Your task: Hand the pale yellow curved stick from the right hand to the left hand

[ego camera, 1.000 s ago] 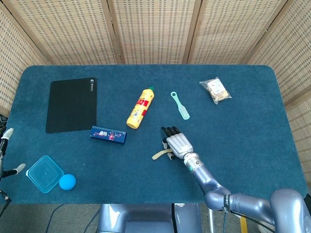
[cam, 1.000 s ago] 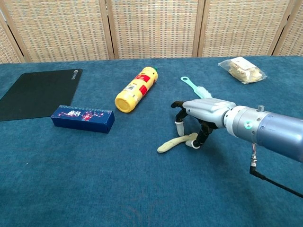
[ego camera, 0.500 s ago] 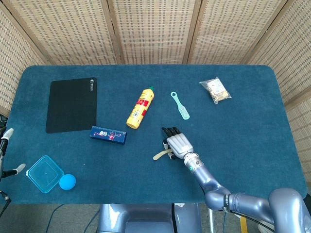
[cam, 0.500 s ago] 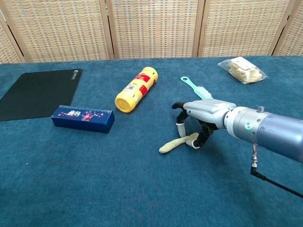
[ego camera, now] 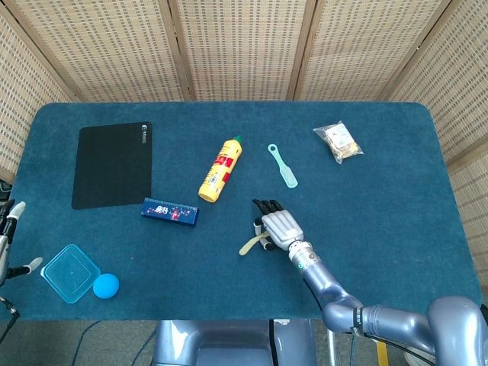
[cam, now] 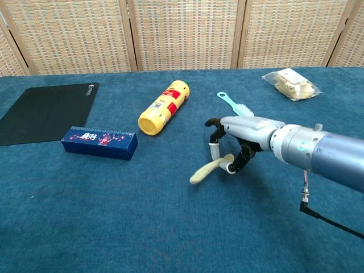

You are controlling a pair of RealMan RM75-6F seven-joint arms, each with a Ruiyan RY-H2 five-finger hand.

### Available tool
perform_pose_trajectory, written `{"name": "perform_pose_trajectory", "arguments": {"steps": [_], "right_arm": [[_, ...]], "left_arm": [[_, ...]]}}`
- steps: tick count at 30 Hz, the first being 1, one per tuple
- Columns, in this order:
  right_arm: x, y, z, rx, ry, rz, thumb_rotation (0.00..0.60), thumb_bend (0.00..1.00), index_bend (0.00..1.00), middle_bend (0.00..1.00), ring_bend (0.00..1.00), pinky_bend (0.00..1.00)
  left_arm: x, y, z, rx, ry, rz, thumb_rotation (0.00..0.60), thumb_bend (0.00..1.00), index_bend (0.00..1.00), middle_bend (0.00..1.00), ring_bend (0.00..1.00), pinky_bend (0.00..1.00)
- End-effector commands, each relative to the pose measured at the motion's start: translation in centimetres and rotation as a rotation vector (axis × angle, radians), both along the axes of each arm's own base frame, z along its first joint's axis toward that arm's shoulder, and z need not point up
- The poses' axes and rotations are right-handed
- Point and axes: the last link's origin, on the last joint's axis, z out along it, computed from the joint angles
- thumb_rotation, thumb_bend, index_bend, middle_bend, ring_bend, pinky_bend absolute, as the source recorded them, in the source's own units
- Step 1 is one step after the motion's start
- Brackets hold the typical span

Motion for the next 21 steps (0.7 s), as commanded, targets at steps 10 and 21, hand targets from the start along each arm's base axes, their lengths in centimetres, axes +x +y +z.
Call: {"name": "perform_pose_trajectory", "arguments": {"steps": [10,21], "right_arm": [[2.8,-2.1,2.4,0.002,-0.235,-0.198,0.600,0.69,0.73,0.04,0.00,0.00],[6.6,-2.3,2.7,0.027,-0.313,-0.386,0.600,0.69,0.73,0.04,0.00,0.00]], "left_arm": [[1.6,2.3,-2.2,-0.031,-0.011,-0.164,0.600,0.00,0.00,0.00,0.00,0.00],[8.6,8.5,-6.7,-0.209,0.065,-0.491,0.600,0.00,0.06,0.00,0.00,0.00]]}}
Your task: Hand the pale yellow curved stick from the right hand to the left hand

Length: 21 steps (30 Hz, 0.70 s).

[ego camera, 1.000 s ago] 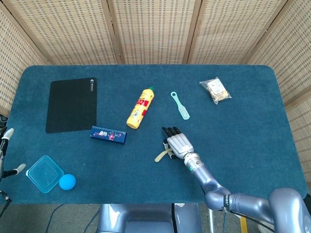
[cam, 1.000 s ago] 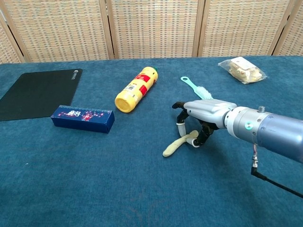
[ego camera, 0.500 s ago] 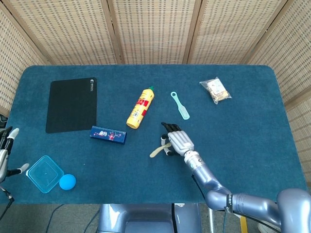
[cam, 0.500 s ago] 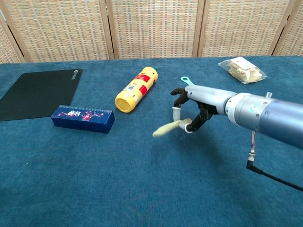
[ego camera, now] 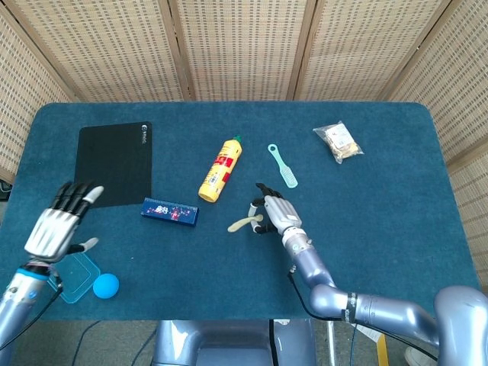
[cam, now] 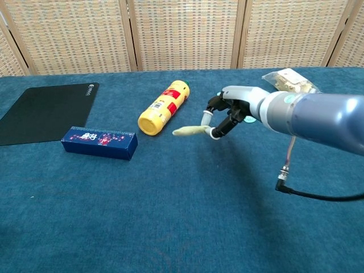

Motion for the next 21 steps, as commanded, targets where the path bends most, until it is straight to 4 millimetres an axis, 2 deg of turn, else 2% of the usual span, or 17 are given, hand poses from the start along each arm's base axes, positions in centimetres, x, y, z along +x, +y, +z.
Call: {"name": "perform_pose_trajectory", "arguments": {"steps": [1,9,11,16,21], "right_arm": [[2.7,0.0,0.4,0.000,-0.023,-0.034,0.600,0.69,0.73,0.04,0.00,0.00],[4.0,0.3,0.1,0.007,-0.006,-0.061,0.600,0.69,0.74,0.04,0.00,0.00],[4.1,0.2,0.0,0.006,-0.006,-0.065,0.600,0.69,0.74,0.04,0.00,0.00],[4.2,0.3,-0.1,0.010,-0.014,-0.072,0.600,0.69,0.74,0.04,0.00,0.00],[4.5,0.2,-0.4,0.012,-0.022,-0.077,0.600,0.69,0.74,0.04,0.00,0.00]], "left_arm": [[3.1,2.1,-1.9,-0.056,0.021,-0.107,0.600,0.00,0.07,0.00,0.00,0.00],[9.1,4.8,-6.2,-0.149,-0.002,-0.287,0.600,0.00,0.27,0.00,0.00,0.00],[9.9,5.0,-7.1,-0.164,-0.007,-0.307,0.600,0.01,0.30,0.00,0.00,0.00],[12.6,5.7,-9.0,-0.165,-0.069,-0.362,0.600,0.04,0.34,0.00,0.00,0.00],[13.7,5.9,-10.8,-0.190,-0.055,-0.386,0.600,0.04,0.35,0.00,0.00,0.00]]}}
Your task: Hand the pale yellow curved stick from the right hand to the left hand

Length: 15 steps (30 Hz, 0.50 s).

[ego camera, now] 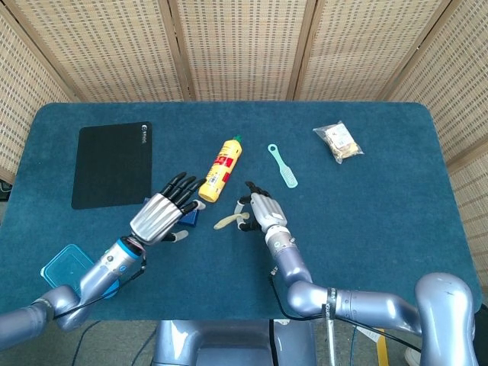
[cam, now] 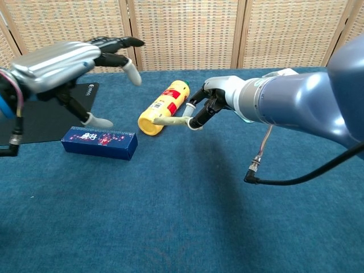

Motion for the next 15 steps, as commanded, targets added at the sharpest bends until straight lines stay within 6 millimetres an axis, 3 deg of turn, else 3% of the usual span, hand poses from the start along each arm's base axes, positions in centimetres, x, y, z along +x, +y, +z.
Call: {"name": "perform_pose_trajectory", "arguments": {"steps": [1,6,15], "right_arm": [[0.1,-0.1,-0.1,0.001,-0.005,-0.004,0.600,0.69,0.74,0.04,0.00,0.00],[0.5,-0.4,-0.3,0.004,-0.026,-0.017,0.600,0.70,0.74,0.04,0.00,0.00],[1.4,-0.4,-0.5,0.020,-0.057,-0.023,0.600,0.69,0.74,0.04,0.00,0.00]], "left_arm": [[0.5,0.1,-0.7,-0.001,0.019,-0.020,0.600,0.04,0.35,0.00,0.00,0.00],[1.0,0.2,-1.0,0.017,0.006,-0.026,0.600,0.04,0.36,0.00,0.00,0.00],[1.3,0.1,-1.9,0.028,0.004,-0.037,0.600,0.15,0.40,0.00,0.00,0.00]]}}
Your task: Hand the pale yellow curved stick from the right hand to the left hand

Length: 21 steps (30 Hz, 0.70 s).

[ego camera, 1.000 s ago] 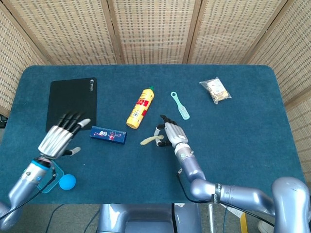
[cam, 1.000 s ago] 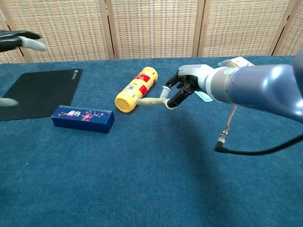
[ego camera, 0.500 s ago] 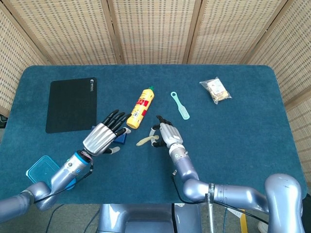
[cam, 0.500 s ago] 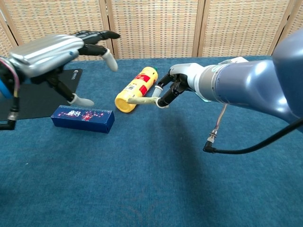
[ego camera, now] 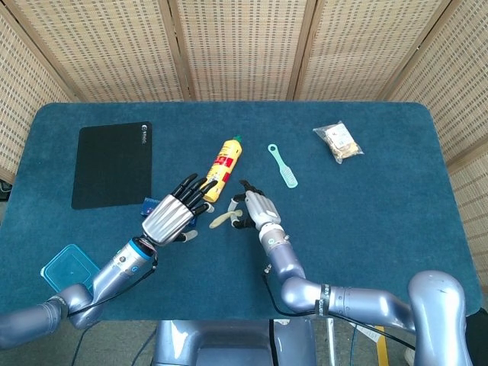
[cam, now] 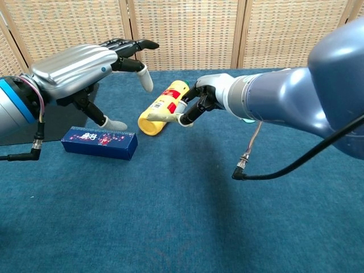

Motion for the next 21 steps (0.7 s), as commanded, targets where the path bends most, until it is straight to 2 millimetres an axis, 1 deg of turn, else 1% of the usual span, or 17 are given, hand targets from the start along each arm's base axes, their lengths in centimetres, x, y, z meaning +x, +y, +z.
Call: {"name": "perform_pose_trajectory", "arguments": {"steps": [1,4,11,15,19,21], "right_arm": [[0.1,0.1,0.0,0.005,-0.003,0.000,0.600,0.70,0.74,0.04,0.00,0.00],[0.2,0.2,0.0,0.007,-0.003,0.002,0.600,0.70,0.74,0.04,0.00,0.00],[0.1,0.3,0.3,0.008,-0.004,0.004,0.600,0.71,0.75,0.04,0.00,0.00],[0.1,0.3,0.4,0.005,-0.002,0.008,0.600,0.71,0.75,0.04,0.00,0.00],[0.1,0.2,0.5,0.002,0.001,0.009,0.600,0.71,0.75,0.04,0.00,0.00],[0.0,0.2,0.6,0.002,0.000,0.006,0.600,0.71,0.75,0.04,0.00,0.00]], "left_arm": [[0.2,0.1,-0.3,0.002,0.001,-0.002,0.600,0.16,0.40,0.00,0.00,0.00],[0.5,0.1,-0.8,-0.005,-0.004,0.005,0.600,0.20,0.41,0.00,0.00,0.00],[0.6,0.1,-1.4,-0.011,-0.011,0.016,0.600,0.21,0.42,0.00,0.00,0.00],[0.8,0.0,-1.5,-0.016,-0.018,0.016,0.600,0.24,0.43,0.00,0.00,0.00],[0.9,-0.2,-1.6,-0.023,-0.018,0.010,0.600,0.30,0.44,0.00,0.00,0.00],[0.8,-0.2,-1.5,-0.019,-0.015,0.004,0.600,0.30,0.44,0.00,0.00,0.00]]}}
